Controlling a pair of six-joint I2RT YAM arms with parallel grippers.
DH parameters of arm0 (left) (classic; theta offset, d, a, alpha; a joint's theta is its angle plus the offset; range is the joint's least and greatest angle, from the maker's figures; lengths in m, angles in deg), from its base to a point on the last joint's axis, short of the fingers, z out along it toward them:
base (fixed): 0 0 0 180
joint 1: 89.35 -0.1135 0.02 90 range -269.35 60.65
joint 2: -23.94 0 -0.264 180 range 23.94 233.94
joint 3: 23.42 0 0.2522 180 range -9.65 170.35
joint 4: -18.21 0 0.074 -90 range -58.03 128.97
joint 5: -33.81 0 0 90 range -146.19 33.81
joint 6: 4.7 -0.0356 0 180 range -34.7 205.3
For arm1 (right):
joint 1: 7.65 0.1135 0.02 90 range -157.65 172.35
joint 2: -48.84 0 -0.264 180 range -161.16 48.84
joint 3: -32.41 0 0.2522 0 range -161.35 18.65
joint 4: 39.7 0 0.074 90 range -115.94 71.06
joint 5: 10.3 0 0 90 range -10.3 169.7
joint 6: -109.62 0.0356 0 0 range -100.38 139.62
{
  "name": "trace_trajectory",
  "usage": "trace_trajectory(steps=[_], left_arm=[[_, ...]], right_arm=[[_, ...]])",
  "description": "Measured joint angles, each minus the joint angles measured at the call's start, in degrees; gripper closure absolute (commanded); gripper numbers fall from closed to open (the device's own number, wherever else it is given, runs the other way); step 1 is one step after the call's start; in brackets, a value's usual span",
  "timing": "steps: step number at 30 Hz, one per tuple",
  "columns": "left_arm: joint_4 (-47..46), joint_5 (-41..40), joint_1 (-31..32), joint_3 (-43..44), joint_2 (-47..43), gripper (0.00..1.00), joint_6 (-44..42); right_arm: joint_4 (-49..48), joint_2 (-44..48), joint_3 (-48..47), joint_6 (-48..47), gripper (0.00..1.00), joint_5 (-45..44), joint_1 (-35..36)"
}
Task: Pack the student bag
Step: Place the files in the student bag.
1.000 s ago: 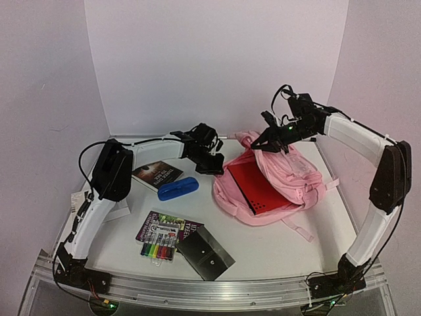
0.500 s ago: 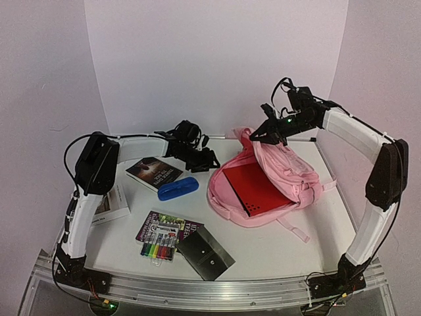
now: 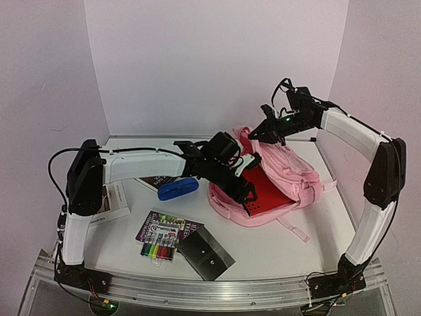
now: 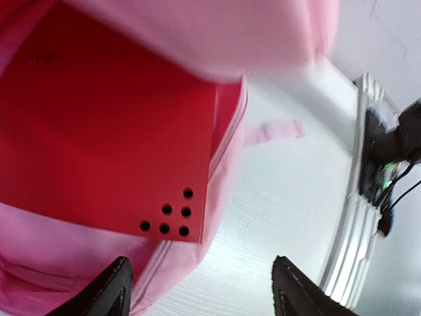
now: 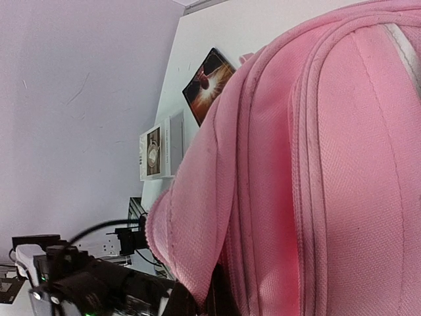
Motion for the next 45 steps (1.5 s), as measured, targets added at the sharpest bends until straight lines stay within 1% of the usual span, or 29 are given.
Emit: trace_trajectory(steps=[1, 3, 5, 11, 16, 19, 21, 23, 24, 25, 27, 30, 36, 38, 45], left_arm=[[-0.04, -0.58, 0.68, -1.28, 0.00, 0.23, -0.62], [-0.30, -1.81, 1.57, -3.48, 0.07, 0.16, -1.01], [-0.48, -3.59, 2.07, -4.78, 0.39, 0.15, -1.60], [-1.68, -7.97, 2.31, -4.50, 2.33, 0.14, -2.04], [-1.34, -6.71, 2.34, -0.51, 7.15, 0.14, -2.18], [-0.89, -5.38, 2.36, 0.32, 8.82, 0.16, -2.19], [0.14, -4.75, 2.36, 0.75, 9.52, 0.22, -2.15], [1.14, -4.32, 2.36, 1.78, 10.41, 0.30, -1.91], [1.31, -4.30, 2.34, 2.18, 10.76, 0.35, -1.48], [1.35, -4.34, 2.34, 2.54, 11.08, 0.44, -0.94], [1.33, -4.34, 2.28, 2.70, 11.33, 0.58, -0.06], [1.34, -3.70, 2.27, 2.72, 11.34, 0.75, 2.05], [0.65, 0.49, 1.86, 2.43, 11.30, 0.96, 6.68], [0.22, 2.17, 1.69, 2.08, 11.13, 1.00, 7.58], [0.17, 6.92, 1.31, 1.56, 8.46, 1.00, 9.80]], right_arm=[[-0.09, 0.00, 0.00, 0.27, 1.00, 0.14, -0.03], [-0.09, -0.02, 0.00, 0.67, 1.00, 0.37, -0.09], [-0.13, -0.02, 0.00, 0.93, 1.00, 0.60, -0.18], [-0.35, -0.02, 0.09, 1.24, 1.00, 0.84, -0.22], [-0.58, -0.02, 0.44, 1.26, 1.00, 1.03, -0.22], [-0.77, -0.02, 0.46, 1.26, 1.00, 1.03, -0.22], [-0.87, -0.02, 0.46, 1.26, 1.00, 1.03, -0.22], [-0.89, -0.02, 0.46, 1.26, 1.00, 1.03, -0.22], [-0.90, -0.02, 0.46, 1.26, 1.00, 1.03, -0.22], [-0.90, -0.02, 0.46, 1.26, 1.00, 1.03, -0.22], [-0.92, -0.02, 0.46, 1.26, 1.00, 1.03, -0.22], [-0.92, -0.02, 0.51, 1.26, 1.00, 1.01, -0.22], [-0.90, -0.02, 1.09, 1.24, 1.00, 1.05, -0.22], [-0.90, -0.02, 1.11, 1.24, 1.00, 1.03, -0.22], [-0.95, -0.02, 1.35, 1.17, 1.00, 1.03, -0.22]])
